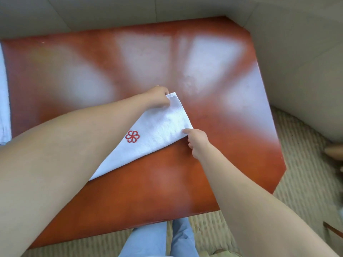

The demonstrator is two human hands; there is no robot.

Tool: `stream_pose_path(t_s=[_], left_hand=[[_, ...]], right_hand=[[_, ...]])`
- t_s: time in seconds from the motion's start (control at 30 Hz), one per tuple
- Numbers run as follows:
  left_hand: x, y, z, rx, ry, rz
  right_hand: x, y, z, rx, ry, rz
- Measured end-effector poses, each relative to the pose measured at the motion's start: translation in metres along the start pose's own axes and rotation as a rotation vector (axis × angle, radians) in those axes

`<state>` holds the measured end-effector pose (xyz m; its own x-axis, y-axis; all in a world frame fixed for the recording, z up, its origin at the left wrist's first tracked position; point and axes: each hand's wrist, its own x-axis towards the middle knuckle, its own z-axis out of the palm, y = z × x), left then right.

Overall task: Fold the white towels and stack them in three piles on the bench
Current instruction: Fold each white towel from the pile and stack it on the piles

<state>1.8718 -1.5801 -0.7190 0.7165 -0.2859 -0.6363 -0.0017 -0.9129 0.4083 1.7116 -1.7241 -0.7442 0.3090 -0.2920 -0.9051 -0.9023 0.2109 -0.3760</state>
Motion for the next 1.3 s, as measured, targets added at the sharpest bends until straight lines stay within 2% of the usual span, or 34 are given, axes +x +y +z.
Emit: stream_pose_path(t_s=[0.13, 0.27, 0.5, 0.7, 0.97, 1.3], left_hand=[[-0.022, -0.008, -0.021, -0.077, 0.063, 0.079], [-0.066, -0.013, -0.048, -0.215, 0.203, 0.094], [-0.189, -0.033, -0.107, -0.382, 0.461, 0.024], [-0.305, -0.052, -0.133, -0.481, 0.662, 0.011], [-0.438, -0.079, -0.144, -0.466, 0.78, -0.046], [-0.567, -0.17, -0.139, -0.534, 0.932, -0.197]], right_hand=[[-0.015, -0.006, -0.008, 0.02, -0.042, -0.142], [-0.059, -0.034, -0.014, -0.093, -0.027, -0.373], [-0.165, -0.091, -0.005, -0.381, -0.047, -0.765], [-0.258, -0.115, 0.013, -0.56, -0.084, -1.084], [-0.355, -0.12, 0.053, -0.626, -0.244, -1.306], [-0.445, -0.081, 0.15, -0.766, -0.431, -1.432]])
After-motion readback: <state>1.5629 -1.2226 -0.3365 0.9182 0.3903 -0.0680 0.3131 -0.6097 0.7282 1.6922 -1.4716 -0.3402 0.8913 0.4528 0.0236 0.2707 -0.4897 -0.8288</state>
